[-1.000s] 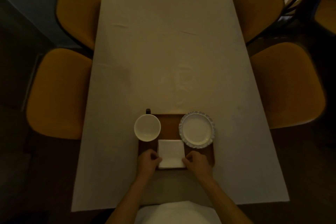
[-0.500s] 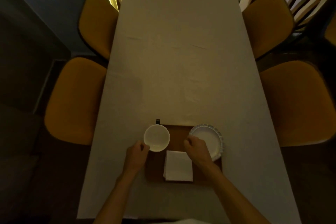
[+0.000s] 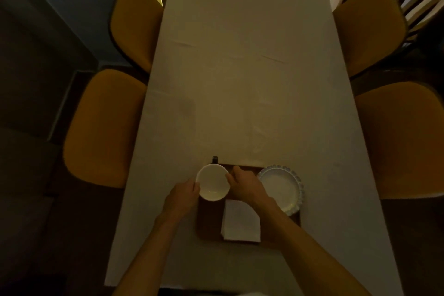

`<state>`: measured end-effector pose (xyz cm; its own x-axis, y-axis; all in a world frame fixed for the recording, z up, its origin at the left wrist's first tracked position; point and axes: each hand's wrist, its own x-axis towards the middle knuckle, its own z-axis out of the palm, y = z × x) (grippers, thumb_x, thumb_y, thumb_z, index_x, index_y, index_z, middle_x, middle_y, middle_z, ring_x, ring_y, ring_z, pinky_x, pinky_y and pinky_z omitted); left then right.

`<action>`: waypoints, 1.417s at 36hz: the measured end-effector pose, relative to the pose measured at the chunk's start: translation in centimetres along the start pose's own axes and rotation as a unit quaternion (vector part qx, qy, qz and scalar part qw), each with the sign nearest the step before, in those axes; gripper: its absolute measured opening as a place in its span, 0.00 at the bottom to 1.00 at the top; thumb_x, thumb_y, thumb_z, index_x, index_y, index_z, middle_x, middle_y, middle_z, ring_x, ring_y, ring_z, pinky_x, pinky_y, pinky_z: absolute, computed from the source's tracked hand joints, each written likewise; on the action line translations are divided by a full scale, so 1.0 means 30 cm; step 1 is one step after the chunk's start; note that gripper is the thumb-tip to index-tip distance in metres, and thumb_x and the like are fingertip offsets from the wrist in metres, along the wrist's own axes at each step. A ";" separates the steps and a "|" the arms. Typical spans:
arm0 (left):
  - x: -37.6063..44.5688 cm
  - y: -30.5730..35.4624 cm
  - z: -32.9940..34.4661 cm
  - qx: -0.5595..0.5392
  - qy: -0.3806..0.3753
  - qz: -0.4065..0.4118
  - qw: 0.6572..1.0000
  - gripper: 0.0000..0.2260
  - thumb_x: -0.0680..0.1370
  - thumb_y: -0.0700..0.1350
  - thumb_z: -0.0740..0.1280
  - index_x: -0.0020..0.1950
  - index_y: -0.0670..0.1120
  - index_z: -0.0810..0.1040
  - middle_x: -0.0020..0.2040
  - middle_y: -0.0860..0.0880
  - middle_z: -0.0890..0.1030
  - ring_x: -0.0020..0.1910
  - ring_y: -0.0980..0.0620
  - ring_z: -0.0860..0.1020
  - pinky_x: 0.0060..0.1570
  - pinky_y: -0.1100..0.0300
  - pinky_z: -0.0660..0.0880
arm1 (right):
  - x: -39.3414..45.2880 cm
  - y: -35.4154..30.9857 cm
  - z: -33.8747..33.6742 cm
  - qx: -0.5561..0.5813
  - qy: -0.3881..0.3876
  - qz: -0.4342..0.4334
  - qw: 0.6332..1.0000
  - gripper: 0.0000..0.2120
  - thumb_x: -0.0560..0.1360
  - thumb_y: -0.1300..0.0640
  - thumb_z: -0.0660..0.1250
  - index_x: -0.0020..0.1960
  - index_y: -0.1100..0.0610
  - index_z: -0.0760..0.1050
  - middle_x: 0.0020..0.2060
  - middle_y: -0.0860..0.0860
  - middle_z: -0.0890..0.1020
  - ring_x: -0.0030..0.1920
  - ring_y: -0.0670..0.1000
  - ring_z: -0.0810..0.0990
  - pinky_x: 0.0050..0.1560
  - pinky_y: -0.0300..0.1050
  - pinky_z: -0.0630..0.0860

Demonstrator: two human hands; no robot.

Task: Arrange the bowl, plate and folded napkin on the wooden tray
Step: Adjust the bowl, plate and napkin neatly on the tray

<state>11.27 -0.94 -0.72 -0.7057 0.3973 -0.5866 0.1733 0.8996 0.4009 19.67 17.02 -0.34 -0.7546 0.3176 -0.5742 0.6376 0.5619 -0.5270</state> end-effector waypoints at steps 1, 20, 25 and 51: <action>-0.001 0.001 -0.002 -0.001 -0.003 0.005 1.000 0.15 0.81 0.51 0.53 0.51 0.44 0.76 0.47 0.41 0.81 0.43 0.45 0.78 0.41 0.54 0.74 | 0.002 0.001 0.000 -0.008 -0.003 -0.005 1.000 0.16 0.81 0.45 0.54 0.49 0.58 0.70 0.44 0.57 0.80 0.44 0.58 0.78 0.39 0.51 0.71; 0.034 0.055 -0.017 -0.035 0.057 0.027 0.997 0.13 0.81 0.51 0.57 0.43 0.43 0.71 0.44 0.37 0.81 0.45 0.38 0.79 0.38 0.52 0.68 | -0.044 0.054 0.037 0.063 -0.033 0.043 0.997 0.17 0.78 0.47 0.57 0.44 0.60 0.75 0.40 0.58 0.80 0.38 0.53 0.77 0.38 0.50 0.72; -0.020 0.024 0.000 -0.043 0.032 0.004 0.999 0.17 0.81 0.52 0.56 0.47 0.40 0.76 0.49 0.36 0.81 0.50 0.38 0.79 0.44 0.50 0.73 | -0.004 0.027 -0.028 0.045 0.027 0.044 0.998 0.11 0.77 0.45 0.59 0.42 0.52 0.68 0.36 0.50 0.76 0.38 0.52 0.75 0.37 0.48 0.70; 0.027 0.052 -0.028 -0.037 0.014 0.022 0.999 0.13 0.81 0.47 0.57 0.50 0.38 0.74 0.49 0.35 0.81 0.49 0.38 0.79 0.46 0.49 0.74 | -0.020 0.075 0.029 0.055 0.070 0.049 0.995 0.15 0.76 0.40 0.62 0.50 0.53 0.74 0.37 0.47 0.77 0.37 0.47 0.76 0.32 0.42 0.68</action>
<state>10.38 0.64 0.02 -0.7183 0.4295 -0.5474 0.1542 0.8654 0.4767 21.71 17.43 -1.74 -0.6975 0.4735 -0.5379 0.7163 0.4391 -0.5423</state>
